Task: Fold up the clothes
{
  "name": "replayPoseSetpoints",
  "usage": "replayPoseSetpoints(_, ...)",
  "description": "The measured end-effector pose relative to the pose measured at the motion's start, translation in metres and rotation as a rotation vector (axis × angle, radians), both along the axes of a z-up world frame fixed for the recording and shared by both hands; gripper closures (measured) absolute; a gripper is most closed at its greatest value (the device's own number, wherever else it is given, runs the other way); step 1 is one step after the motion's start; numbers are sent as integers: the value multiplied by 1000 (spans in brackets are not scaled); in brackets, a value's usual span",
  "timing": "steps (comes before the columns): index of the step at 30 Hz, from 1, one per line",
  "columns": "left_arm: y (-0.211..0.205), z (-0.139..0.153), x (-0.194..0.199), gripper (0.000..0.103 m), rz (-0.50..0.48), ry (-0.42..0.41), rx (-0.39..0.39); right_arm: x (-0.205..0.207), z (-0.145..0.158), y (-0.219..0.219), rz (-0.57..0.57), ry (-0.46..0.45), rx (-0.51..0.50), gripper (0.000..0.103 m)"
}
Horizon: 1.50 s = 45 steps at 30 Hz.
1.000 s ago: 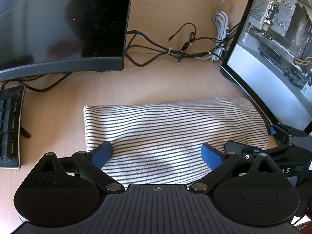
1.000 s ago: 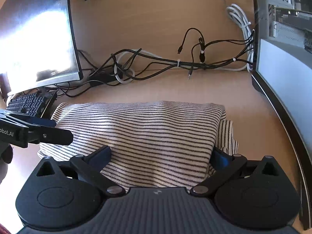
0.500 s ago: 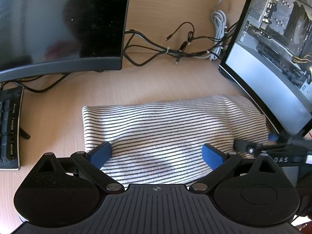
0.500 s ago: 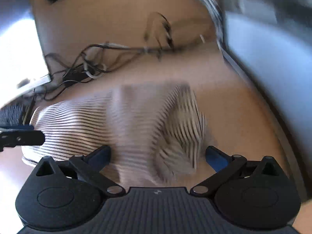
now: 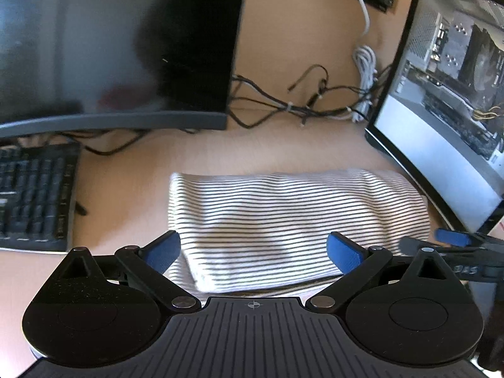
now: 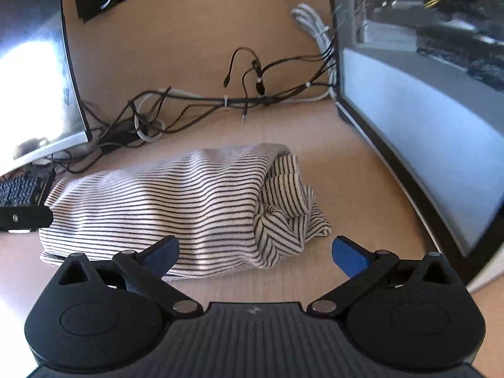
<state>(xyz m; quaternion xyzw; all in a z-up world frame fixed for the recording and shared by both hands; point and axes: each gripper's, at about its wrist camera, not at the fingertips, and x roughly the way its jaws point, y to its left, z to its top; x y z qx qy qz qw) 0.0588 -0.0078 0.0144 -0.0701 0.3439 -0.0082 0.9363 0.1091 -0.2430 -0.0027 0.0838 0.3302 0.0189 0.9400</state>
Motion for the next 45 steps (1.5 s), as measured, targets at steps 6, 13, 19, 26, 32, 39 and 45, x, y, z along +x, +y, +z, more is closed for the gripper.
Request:
replayPoseSetpoints(6,-8,3,-27,0,16,-49,67,-20,4,12,-47,-14,-8,0)
replayPoseSetpoints(13,-10,2,-62,0,5,-65,127,-72,19,39,-143,-97,-32,0)
replayPoseSetpoints(19,-13,7,-88,0,33,-94,122,-118,32,51,-188,-147,-85,0)
replayPoseSetpoints(26,-31,22,-116,0,62,-155,107,-138,33,44,-129,-157,-106,0)
replayPoseSetpoints(32,-54,15,-133,0,135,-143,121,-160,23,27,-81,-178,-134,0)
replayPoseSetpoints(39,-69,9,-158,0,160,-133,156,-170,18,15,-63,-171,-91,0)
replayPoseSetpoints(45,-71,9,-164,0,160,-124,143,-174,21,21,-11,-197,-109,0)
